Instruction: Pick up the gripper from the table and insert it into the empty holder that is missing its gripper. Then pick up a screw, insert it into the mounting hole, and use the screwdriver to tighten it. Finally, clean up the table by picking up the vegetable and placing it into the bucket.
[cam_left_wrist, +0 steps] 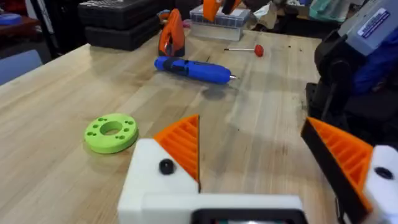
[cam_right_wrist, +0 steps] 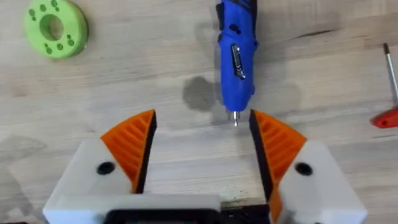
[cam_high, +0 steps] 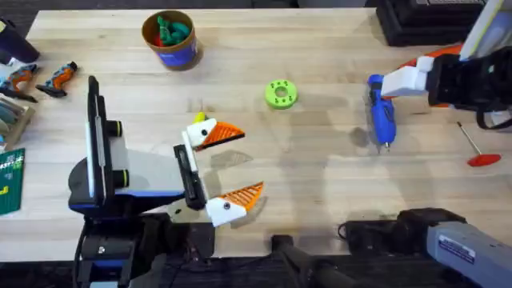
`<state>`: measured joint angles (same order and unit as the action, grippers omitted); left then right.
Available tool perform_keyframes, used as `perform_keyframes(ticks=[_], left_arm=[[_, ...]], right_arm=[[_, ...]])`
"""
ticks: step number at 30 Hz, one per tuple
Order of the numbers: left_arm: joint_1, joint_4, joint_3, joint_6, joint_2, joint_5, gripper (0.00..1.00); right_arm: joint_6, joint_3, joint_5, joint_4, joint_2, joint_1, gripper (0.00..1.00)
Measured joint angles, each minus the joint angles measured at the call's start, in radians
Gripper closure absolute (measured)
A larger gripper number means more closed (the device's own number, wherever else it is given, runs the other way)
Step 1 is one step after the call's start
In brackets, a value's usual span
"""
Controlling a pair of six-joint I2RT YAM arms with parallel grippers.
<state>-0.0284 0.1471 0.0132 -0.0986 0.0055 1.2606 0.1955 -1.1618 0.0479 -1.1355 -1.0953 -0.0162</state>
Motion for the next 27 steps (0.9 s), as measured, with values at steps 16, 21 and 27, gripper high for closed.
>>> perform_keyframes(ticks=[16, 21, 27], left_arm=[[0.0, 0.0, 0.0, 0.0, 0.0, 0.0, 0.015], [0.0, 0.0, 0.0, -0.002, 0.0, 0.001, 0.475], [0.0, 0.0, 0.0, -0.007, 0.0, 0.0, 0.995]], right_arm=[[0.003, 0.0, 0.0, 0.002, -0.016, 0.0, 0.151], [0.003, 0.0, 0.0, 0.002, -0.016, 0.0, 0.152], [0.003, 0.0, 0.0, 0.002, -0.016, 0.0, 0.152]])
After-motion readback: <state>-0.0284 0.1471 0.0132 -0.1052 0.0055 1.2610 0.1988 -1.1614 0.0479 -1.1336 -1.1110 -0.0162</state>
